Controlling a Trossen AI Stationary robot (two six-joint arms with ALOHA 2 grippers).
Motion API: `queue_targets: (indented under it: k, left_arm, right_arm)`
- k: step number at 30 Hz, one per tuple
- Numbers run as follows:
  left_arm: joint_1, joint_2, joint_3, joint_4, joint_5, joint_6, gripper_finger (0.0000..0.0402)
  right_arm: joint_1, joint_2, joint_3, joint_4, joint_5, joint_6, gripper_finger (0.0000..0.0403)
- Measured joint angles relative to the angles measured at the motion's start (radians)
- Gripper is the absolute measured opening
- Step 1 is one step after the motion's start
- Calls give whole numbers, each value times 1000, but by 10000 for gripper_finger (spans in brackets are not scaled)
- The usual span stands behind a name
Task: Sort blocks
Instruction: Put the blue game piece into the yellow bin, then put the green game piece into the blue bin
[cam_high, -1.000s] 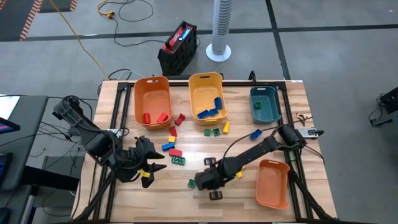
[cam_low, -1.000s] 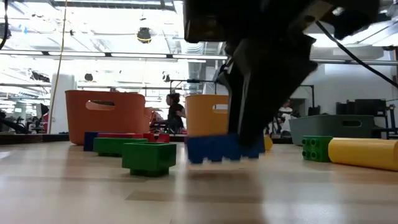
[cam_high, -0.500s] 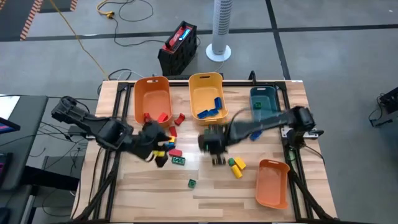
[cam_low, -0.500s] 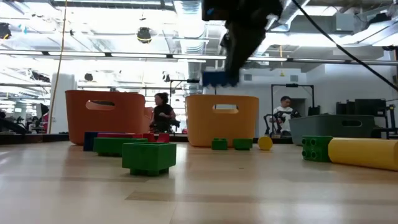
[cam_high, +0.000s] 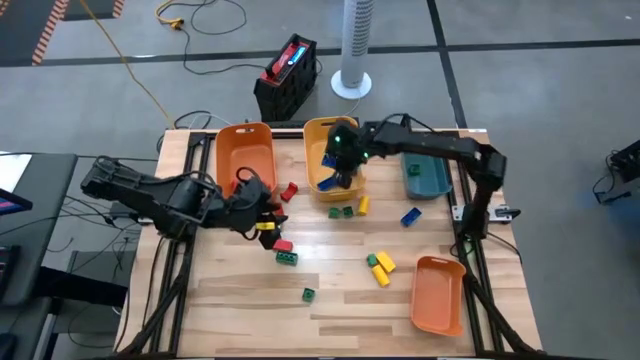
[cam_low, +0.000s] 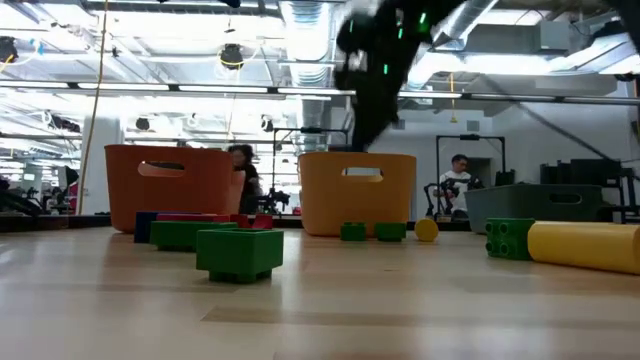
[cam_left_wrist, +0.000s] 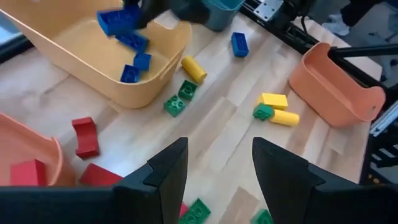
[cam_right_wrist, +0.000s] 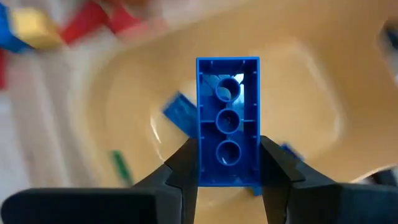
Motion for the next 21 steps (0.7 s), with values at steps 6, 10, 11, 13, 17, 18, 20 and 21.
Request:
queue_targets:
  k: [6, 10, 11, 13, 17, 18, 20, 21]
  left_arm:
    - [13, -3, 0, -3, 83, 31, 174]
    - [13, -3, 0, -8, 99, 79, 174]
    - [17, -3, 0, -8, 106, 93, 174]
    - [27, -3, 0, -10, 120, 120, 174]
    - [46, -3, 0, -14, 157, 142, 174]
    - [49, -3, 0, -17, 157, 145, 174]
    - [52, -3, 0, -24, 158, 152, 174]
    - [53, -3, 0, -34, 157, 156, 174]
  right_arm:
    - [-71, 82, 0, -49, -86, 76, 145]
    - [-90, 94, 0, -87, -103, 84, 169]
    - [-94, 94, 0, -93, -104, 84, 176]
    - [-94, 94, 0, -98, -104, 84, 189]
    - [-93, 70, 0, -106, -104, 83, 209]
    - [-93, 57, 4, -112, -104, 83, 212]
    - [-93, 24, 14, -125, -104, 80, 215]
    - [-90, 3, 16, -125, -104, 80, 216]
